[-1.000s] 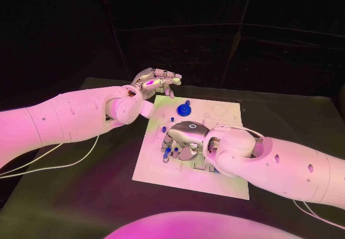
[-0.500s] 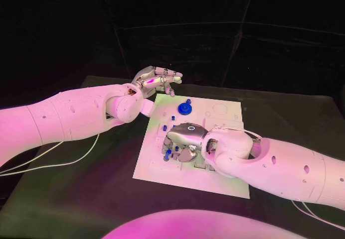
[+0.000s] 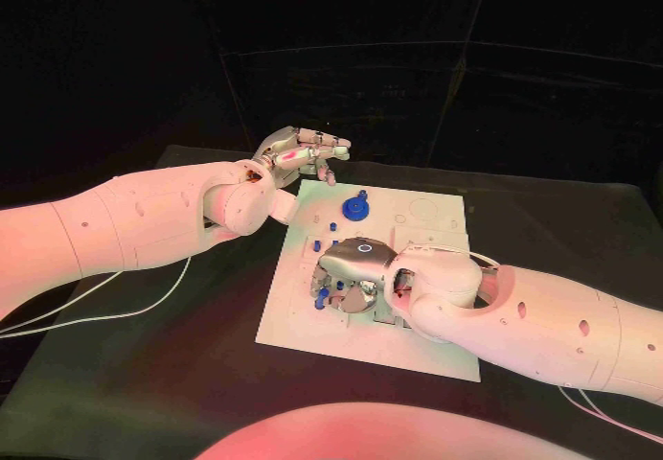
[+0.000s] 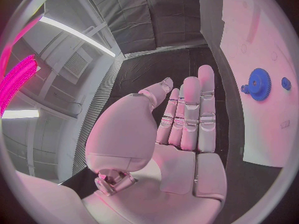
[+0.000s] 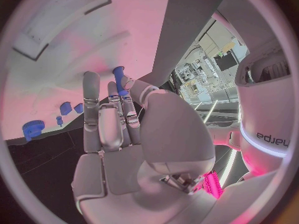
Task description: Assemble the parts on the task board
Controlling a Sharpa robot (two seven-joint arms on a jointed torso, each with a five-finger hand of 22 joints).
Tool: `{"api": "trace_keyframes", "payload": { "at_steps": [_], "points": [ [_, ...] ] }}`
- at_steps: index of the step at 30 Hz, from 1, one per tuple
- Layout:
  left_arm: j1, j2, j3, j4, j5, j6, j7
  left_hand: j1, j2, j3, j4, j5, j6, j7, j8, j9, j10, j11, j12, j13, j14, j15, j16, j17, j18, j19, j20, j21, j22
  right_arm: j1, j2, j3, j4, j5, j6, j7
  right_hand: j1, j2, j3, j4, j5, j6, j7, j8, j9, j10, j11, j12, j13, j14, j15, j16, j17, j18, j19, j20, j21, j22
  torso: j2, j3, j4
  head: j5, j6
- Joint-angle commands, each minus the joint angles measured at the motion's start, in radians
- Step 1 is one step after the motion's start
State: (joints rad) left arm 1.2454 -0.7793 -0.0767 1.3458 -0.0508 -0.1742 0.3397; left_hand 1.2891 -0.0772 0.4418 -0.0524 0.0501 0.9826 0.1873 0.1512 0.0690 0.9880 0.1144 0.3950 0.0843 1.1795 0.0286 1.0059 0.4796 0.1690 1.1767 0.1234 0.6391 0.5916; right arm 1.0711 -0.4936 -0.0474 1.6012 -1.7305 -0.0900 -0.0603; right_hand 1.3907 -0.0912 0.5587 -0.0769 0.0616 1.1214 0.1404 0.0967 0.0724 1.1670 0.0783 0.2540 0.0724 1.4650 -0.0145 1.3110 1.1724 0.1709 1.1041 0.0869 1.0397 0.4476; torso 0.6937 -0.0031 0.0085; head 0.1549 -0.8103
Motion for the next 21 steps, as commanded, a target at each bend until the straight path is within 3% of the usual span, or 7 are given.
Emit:
{"api": "trace_keyframes", "payload": {
  "at_steps": [1, 9, 21],
  "points": [
    [0.002, -0.001, 0.001, 0.001, 0.002, 0.011, 0.006, -0.011, -0.002, -0.002, 0.005, 0.001, -0.004, 0.001, 0.005, -0.001, -0.006, 0.001, 0.005, -0.001, -0.007, 0.0, -0.002, -0.001, 0.013, -0.002, 0.003, -0.006, -0.001, 0.001, 0.004, 0.0, 0.003, -0.039, -0.004, -0.016, -0.015, -0.002, -0.007, -0.003, 0.008, -0.007, 0.006, -0.008, -0.001, -0.003, -0.007, -0.007, -0.002, 0.036, 0.001, -0.001, -0.002, 0.013, -0.01, 0.0, 0.007, 0.002, 0.001, 0.0002, -0.0005, 0.0, 0.0],
    [0.002, -0.001, 0.001, 0.001, 0.002, 0.011, 0.005, -0.011, -0.002, -0.002, 0.005, 0.001, -0.004, 0.001, 0.005, -0.001, -0.006, 0.001, 0.005, -0.001, -0.007, 0.0, -0.002, -0.001, 0.013, -0.002, 0.003, -0.006, -0.001, 0.0, 0.01, -0.001, 0.007, -0.051, -0.006, -0.019, -0.06, -0.031, -0.039, 0.008, 0.052, -0.04, 0.018, -0.024, -0.005, -0.05, 0.01, -0.038, -0.009, 0.034, 0.015, -0.001, -0.005, 0.013, -0.017, 0.013, 0.005, 0.001, 0.0, -0.0006, -0.0003, 0.0, -0.001],
    [0.002, -0.002, 0.001, 0.001, 0.002, 0.011, 0.005, -0.011, -0.002, -0.002, 0.005, 0.001, -0.004, 0.001, 0.005, -0.001, -0.006, 0.001, 0.005, -0.001, -0.007, 0.0, -0.002, -0.001, 0.013, -0.002, 0.003, -0.006, -0.001, 0.0, 0.011, -0.002, 0.013, -0.05, -0.002, -0.016, -0.078, -0.043, -0.063, 0.013, 0.073, -0.044, 0.019, -0.025, -0.003, -0.047, 0.01, -0.038, -0.007, 0.034, 0.016, 0.002, -0.003, 0.014, -0.018, 0.017, 0.003, -0.001, -0.001, -0.0004, -0.0003, 0.0, -0.002]
  ]
}}
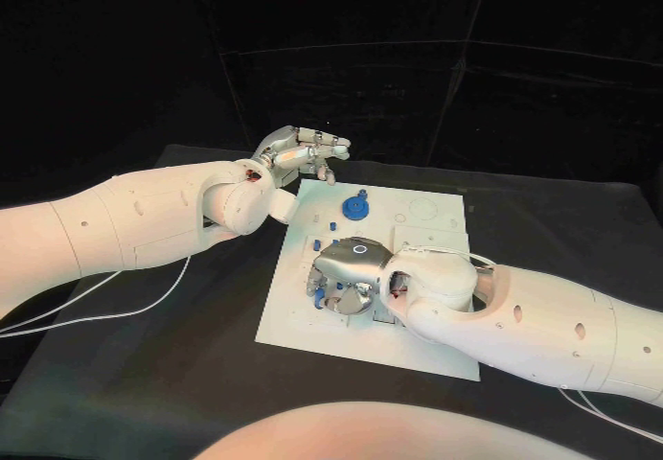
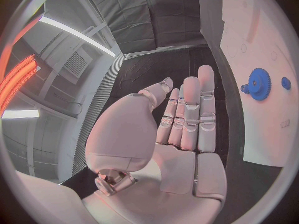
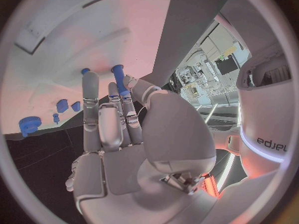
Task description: Assemble the parts on the task board
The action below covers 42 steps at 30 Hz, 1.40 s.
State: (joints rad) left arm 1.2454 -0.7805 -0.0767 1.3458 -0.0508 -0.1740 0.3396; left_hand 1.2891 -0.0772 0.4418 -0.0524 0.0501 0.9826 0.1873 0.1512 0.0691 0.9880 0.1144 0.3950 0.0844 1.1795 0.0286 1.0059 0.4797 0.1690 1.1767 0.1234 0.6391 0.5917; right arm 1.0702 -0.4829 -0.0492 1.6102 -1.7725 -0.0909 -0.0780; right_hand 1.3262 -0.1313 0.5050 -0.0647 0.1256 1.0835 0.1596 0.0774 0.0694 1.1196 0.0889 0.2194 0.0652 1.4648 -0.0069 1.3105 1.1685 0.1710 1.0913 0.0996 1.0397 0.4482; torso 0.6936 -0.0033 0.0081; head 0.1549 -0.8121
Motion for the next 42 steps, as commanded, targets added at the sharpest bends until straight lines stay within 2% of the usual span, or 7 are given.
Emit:
{"api": "trace_keyframes", "payload": {
  "at_steps": [1, 9, 20, 24, 30, 37, 42],
  "points": [
    [0.002, -0.001, 0.001, 0.001, 0.002, 0.011, 0.005, -0.011, -0.002, -0.002, 0.005, 0.001, -0.004, 0.001, 0.005, -0.001, -0.006, 0.001, 0.005, -0.001, -0.007, 0.0, -0.002, -0.001, 0.013, -0.002, 0.003, -0.006, -0.001, 0.001, 0.0, 0.0, 0.004, -0.007, -0.001, 0.002, -0.015, -0.004, -0.012, 0.002, 0.011, -0.007, -0.001, -0.005, 0.0, 0.0, 0.0, -0.004, 0.001, 0.034, 0.009, 0.003, 0.001, 0.014, -0.005, 0.004, 0.003, -0.002, 0.0, -0.0002, 0.0001, 0.0, 0.0],
    [0.002, -0.002, 0.001, 0.001, 0.002, 0.011, 0.004, -0.011, -0.002, -0.002, 0.005, 0.001, -0.004, 0.001, 0.005, -0.001, -0.006, 0.001, 0.005, -0.001, -0.007, 0.0, -0.002, -0.001, 0.013, -0.002, 0.003, -0.006, -0.001, 0.001, -0.003, 0.0, 0.014, 0.003, 0.001, 0.004, -0.042, -0.022, -0.05, 0.013, 0.033, -0.027, -0.006, -0.012, -0.002, 0.003, -0.003, -0.004, 0.001, 0.033, 0.008, 0.004, 0.0, 0.014, -0.005, 0.005, -0.001, -0.005, 0.0, 0.0001, -0.0002, 0.0, -0.001],
    [0.002, -0.002, 0.001, 0.0, 0.002, 0.011, 0.003, -0.011, -0.002, -0.002, 0.005, 0.001, -0.004, 0.001, 0.005, -0.001, -0.006, 0.001, 0.005, -0.001, -0.007, 0.0, -0.002, -0.001, 0.013, -0.002, 0.003, -0.006, -0.001, 0.001, -0.009, 0.0, 0.015, 0.005, -0.033, -0.001, -0.041, -0.027, -0.145, 0.019, 0.04, -0.094, 0.009, -0.012, -0.003, -0.129, 0.021, -0.045, 0.0, -0.003, 0.028, -0.067, -0.1, 0.014, -0.025, 0.022, -0.04, -0.029, 0.0, 0.0001, 0.0001, -0.001, -0.001],
    [0.002, -0.003, 0.001, 0.0, 0.002, 0.011, 0.003, -0.011, -0.002, -0.002, 0.005, 0.001, -0.004, 0.001, 0.005, -0.001, -0.006, 0.001, 0.005, -0.001, -0.007, 0.0, -0.002, -0.001, 0.013, -0.002, 0.003, -0.006, -0.001, 0.0, -0.027, 0.0, 0.024, 0.008, -0.109, 0.009, -0.042, -0.028, -0.245, 0.036, 0.051, -0.149, 0.009, -0.011, -0.003, -0.197, 0.028, -0.038, 0.004, -0.042, 0.036, -0.135, -0.196, 0.014, -0.041, 0.031, -0.069, -0.046, 0.0, 0.0007, -0.0007, -0.001, -0.001],
    [0.002, -0.007, 0.001, -0.002, 0.002, 0.011, 0.002, -0.011, -0.002, -0.002, 0.005, 0.001, -0.004, 0.001, 0.005, -0.001, -0.006, 0.001, 0.005, -0.001, -0.007, 0.0, -0.002, -0.001, 0.013, -0.002, 0.003, -0.006, -0.001, -0.002, -0.094, 0.0, 0.067, 0.051, -0.24, 0.048, 0.011, -0.007, -0.425, 0.091, 0.076, -0.208, 0.022, -0.009, -0.001, -0.236, 0.032, 0.03, 0.008, -0.059, 0.04, -0.161, -0.254, 0.014, -0.036, 0.036, -0.092, -0.063, -0.002, 0.0009, -0.0026, -0.005, 0.002],
    [0.001, -0.015, 0.001, -0.002, 0.002, 0.009, 0.003, -0.011, -0.002, -0.002, 0.005, 0.001, -0.004, 0.001, 0.005, -0.001, -0.006, 0.001, 0.005, -0.001, -0.007, 0.0, -0.002, -0.001, 0.013, -0.002, 0.003, -0.006, -0.001, 0.014, -0.259, 0.005, 0.168, 0.26, -0.34, 0.047, 0.022, 0.026, -0.459, 0.128, 0.1, -0.147, 0.017, 0.016, 0.007, -0.115, 0.018, 0.116, 0.02, -0.017, 0.027, -0.103, -0.187, 0.016, -0.008, 0.026, -0.082, -0.062, -0.007, -0.0007, -0.0052, -0.026, 0.012],
    [0.001, -0.022, 0.0, 0.002, 0.002, 0.008, 0.003, -0.01, 0.0, -0.002, 0.004, 0.001, -0.005, 0.0, 0.007, -0.001, -0.009, 0.001, 0.009, -0.002, -0.009, 0.0, -0.001, -0.005, 0.014, -0.001, 0.003, -0.009, -0.004, 0.033, -0.414, 0.008, 0.232, 0.47, -0.322, -0.076, -0.016, 0.035, -0.486, 0.169, 0.093, -0.087, -0.021, 0.048, 0.015, 0.128, -0.036, 0.274, 0.096, 0.041, -0.015, 0.022, -0.008, 0.017, 0.04, -0.009, -0.048, -0.049, -0.015, -0.0032, -0.0109, -0.072, 0.022]
  ]
}}
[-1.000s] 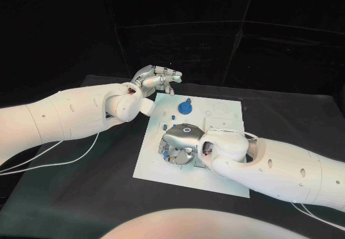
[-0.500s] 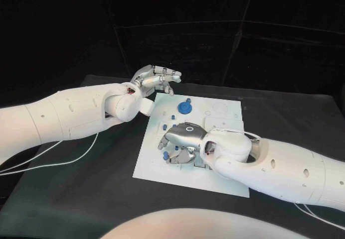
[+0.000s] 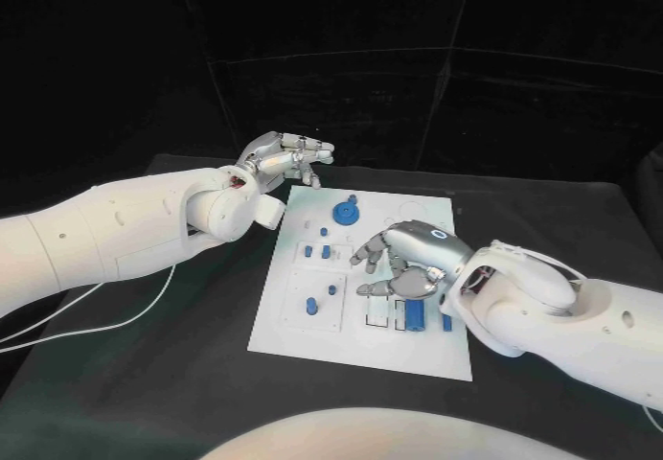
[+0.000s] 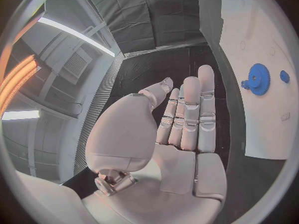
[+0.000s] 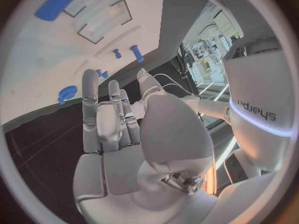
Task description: Assemble the parts on the task board
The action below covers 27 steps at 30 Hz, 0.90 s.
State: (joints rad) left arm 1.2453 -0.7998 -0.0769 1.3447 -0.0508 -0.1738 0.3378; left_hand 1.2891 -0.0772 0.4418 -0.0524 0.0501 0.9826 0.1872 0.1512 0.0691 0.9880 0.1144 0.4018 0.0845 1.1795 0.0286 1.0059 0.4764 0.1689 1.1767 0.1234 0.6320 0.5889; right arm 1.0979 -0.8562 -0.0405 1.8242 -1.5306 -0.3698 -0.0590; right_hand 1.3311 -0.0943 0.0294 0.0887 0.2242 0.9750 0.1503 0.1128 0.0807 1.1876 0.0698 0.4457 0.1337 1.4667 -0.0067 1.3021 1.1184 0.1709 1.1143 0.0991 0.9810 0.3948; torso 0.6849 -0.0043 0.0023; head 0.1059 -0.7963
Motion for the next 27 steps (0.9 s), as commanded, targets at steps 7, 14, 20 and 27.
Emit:
{"api": "trace_keyframes", "payload": {
  "at_steps": [7, 14, 20, 27],
  "points": [
    [0.001, -0.009, 0.0, 0.011, 0.002, 0.006, 0.005, -0.01, 0.0, -0.002, 0.004, 0.001, -0.005, 0.0, 0.007, -0.001, -0.009, 0.001, 0.003, -0.002, -0.009, 0.0, -0.001, -0.001, 0.014, -0.001, 0.003, -0.002, -0.001, 0.011, -0.158, -0.001, 0.038, 0.362, -0.01, -0.268, -0.086, 0.006, -0.102, 0.101, 0.046, 0.033, -0.039, 0.081, 0.016, 0.12, -0.046, 0.427, 0.421, 0.062, -0.04, 0.125, 0.181, -0.003, 0.085, -0.044, 0.098, 0.133, -0.014, -0.0043, -0.0188, -0.071, 0.015],
    [0.001, -0.014, 0.0, 0.016, 0.002, 0.008, 0.004, -0.01, 0.0, -0.002, 0.004, 0.001, -0.005, 0.0, 0.007, -0.001, -0.009, 0.001, 0.003, -0.002, -0.009, 0.0, -0.001, -0.001, 0.014, -0.001, 0.003, -0.002, -0.001, -0.005, -0.194, -0.002, 0.054, 0.292, 0.031, -0.41, -0.118, 0.032, -0.174, 0.169, 0.082, 0.002, -0.043, 0.168, 0.037, 0.08, -0.045, 0.621, 0.666, 0.067, -0.042, 0.163, 0.241, -0.017, 0.118, -0.042, 0.149, 0.221, -0.019, -0.0005, -0.0359, -0.089, 0.008],
    [0.001, -0.016, -0.001, 0.017, 0.002, 0.01, 0.003, -0.01, 0.0, -0.002, 0.005, 0.001, -0.005, 0.0, 0.007, -0.001, -0.009, 0.001, 0.003, -0.002, -0.009, 0.0, -0.001, -0.001, 0.014, -0.001, 0.003, -0.002, -0.001, -0.025, -0.174, -0.004, 0.053, 0.227, 0.056, -0.458, -0.125, 0.026, -0.199, 0.197, 0.075, -0.019, -0.043, 0.197, 0.042, 0.08, -0.045, 0.648, 0.714, 0.058, -0.043, 0.138, 0.194, -0.05, 0.209, -0.043, 0.269, 0.441, -0.021, -0.0016, -0.0395, -0.091, 0.008],
    [0.001, -0.017, -0.001, 0.018, 0.002, 0.012, 0.001, -0.01, 0.0, -0.002, 0.005, 0.001, -0.005, 0.0, 0.008, -0.001, -0.009, 0.001, 0.004, -0.002, -0.009, 0.0, 0.0, -0.002, 0.014, -0.001, 0.003, -0.002, -0.002, -0.06, -0.127, -0.005, 0.044, 0.184, 0.064, -0.47, -0.124, 0.024, -0.21, 0.2, 0.077, -0.034, -0.042, 0.215, 0.044, 0.109, -0.044, 0.703, 0.799, 0.06, -0.042, 0.143, 0.203, -0.052, 0.21, -0.043, 0.279, 0.454, -0.018, -0.0005, -0.0368, -0.094, 0.006]
  ]
}}
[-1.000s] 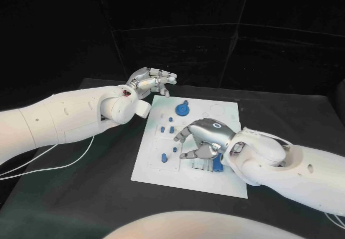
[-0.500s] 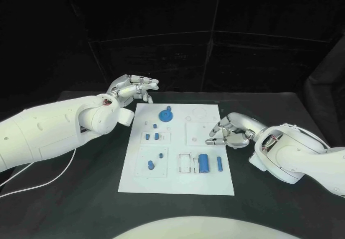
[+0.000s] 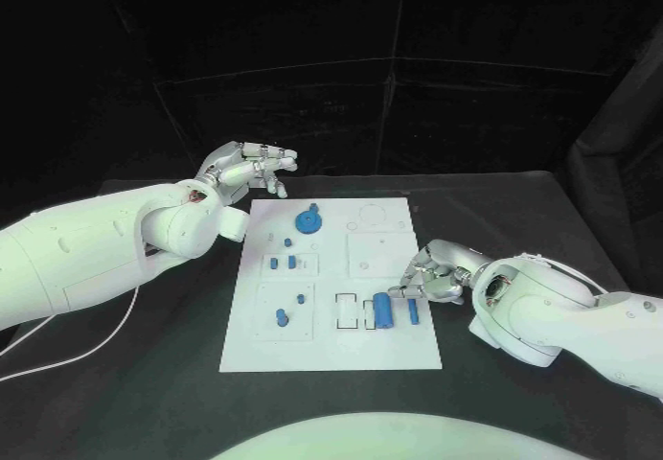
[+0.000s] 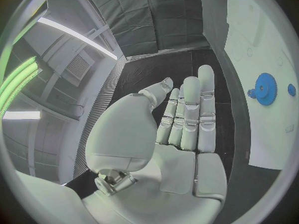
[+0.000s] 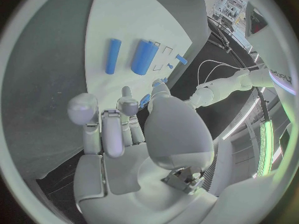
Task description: Assemble the parts on the task board
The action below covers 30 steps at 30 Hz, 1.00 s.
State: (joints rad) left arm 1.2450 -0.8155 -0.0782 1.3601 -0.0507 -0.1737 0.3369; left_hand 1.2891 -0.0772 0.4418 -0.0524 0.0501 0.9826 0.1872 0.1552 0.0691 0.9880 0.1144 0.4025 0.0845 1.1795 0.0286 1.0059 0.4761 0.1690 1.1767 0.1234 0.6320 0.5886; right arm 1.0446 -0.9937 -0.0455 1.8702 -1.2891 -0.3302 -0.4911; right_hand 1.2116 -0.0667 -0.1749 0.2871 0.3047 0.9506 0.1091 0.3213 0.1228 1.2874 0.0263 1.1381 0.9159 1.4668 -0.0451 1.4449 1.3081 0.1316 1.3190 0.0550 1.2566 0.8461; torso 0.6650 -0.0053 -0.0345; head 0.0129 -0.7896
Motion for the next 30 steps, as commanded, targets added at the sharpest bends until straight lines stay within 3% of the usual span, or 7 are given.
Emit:
{"api": "trace_keyframes", "payload": {
  "at_steps": [1, 7, 15, 30],
  "points": [
    [0.001, -0.002, 0.0, 0.003, 0.002, 0.012, 0.002, -0.01, 0.0, -0.002, 0.005, 0.001, -0.005, 0.0, 0.003, -0.001, -0.009, 0.001, 0.003, -0.002, -0.009, 0.0, 0.0, -0.002, 0.014, -0.001, 0.003, -0.002, -0.001, -0.01, 0.017, 0.0, -0.004, -0.061, 0.024, -0.038, -0.004, -0.004, -0.007, 0.002, -0.003, -0.011, -0.001, 0.009, 0.002, 0.014, 0.0, 0.02, 0.031, 0.06, -0.003, 0.001, 0.015, -0.012, 0.005, 0.001, 0.005, 0.004, 0.002, 0.0003, -0.0004, 0.0, -0.001],
    [0.001, -0.004, 0.0, 0.001, 0.002, 0.012, 0.002, -0.01, 0.0, -0.002, 0.005, 0.001, -0.005, 0.0, 0.003, -0.001, -0.009, 0.001, 0.003, -0.002, -0.009, 0.0, 0.0, -0.002, 0.014, -0.001, 0.003, -0.002, -0.001, -0.022, 0.04, -0.001, -0.011, -0.067, 0.022, -0.033, -0.007, -0.001, -0.013, 0.002, 0.001, -0.02, -0.001, 0.026, 0.004, 0.038, 0.0, 0.065, 0.099, 0.063, -0.003, 0.008, 0.027, -0.014, 0.008, 0.002, 0.015, 0.02, 0.001, 0.0004, -0.0023, 0.001, -0.002],
    [0.0, -0.003, 0.0, -0.003, 0.002, 0.013, 0.001, -0.01, 0.0, -0.002, 0.005, 0.001, -0.005, 0.0, 0.003, -0.001, -0.009, 0.001, 0.003, -0.002, -0.009, 0.0, 0.0, -0.002, 0.014, -0.001, 0.003, -0.002, -0.001, -0.025, 0.061, -0.001, -0.021, -0.069, 0.089, -0.069, -0.031, -0.015, -0.027, 0.004, -0.021, -0.031, -0.001, 0.052, 0.007, 0.049, -0.001, 0.094, 0.149, 0.065, -0.003, 0.017, 0.04, -0.016, 0.01, 0.002, 0.028, 0.039, 0.001, -0.0001, -0.0006, -0.002, 0.001],
    [0.0, -0.003, 0.0, -0.004, 0.002, 0.016, -0.002, -0.01, 0.0, -0.002, 0.005, 0.001, -0.005, 0.0, 0.003, -0.001, -0.009, 0.001, 0.003, -0.002, -0.009, 0.0, 0.0, -0.002, 0.014, -0.001, 0.003, -0.002, -0.001, -0.035, 0.101, -0.002, -0.041, -0.122, 0.154, -0.123, -0.044, -0.022, -0.024, 0.002, -0.028, -0.02, -0.007, 0.078, 0.014, 0.051, -0.005, 0.1, 0.167, 0.064, -0.005, 0.017, 0.041, -0.017, 0.009, 0.002, 0.033, 0.048, 0.003, -0.0016, 0.0001, -0.002, -0.003]
  ]
}}
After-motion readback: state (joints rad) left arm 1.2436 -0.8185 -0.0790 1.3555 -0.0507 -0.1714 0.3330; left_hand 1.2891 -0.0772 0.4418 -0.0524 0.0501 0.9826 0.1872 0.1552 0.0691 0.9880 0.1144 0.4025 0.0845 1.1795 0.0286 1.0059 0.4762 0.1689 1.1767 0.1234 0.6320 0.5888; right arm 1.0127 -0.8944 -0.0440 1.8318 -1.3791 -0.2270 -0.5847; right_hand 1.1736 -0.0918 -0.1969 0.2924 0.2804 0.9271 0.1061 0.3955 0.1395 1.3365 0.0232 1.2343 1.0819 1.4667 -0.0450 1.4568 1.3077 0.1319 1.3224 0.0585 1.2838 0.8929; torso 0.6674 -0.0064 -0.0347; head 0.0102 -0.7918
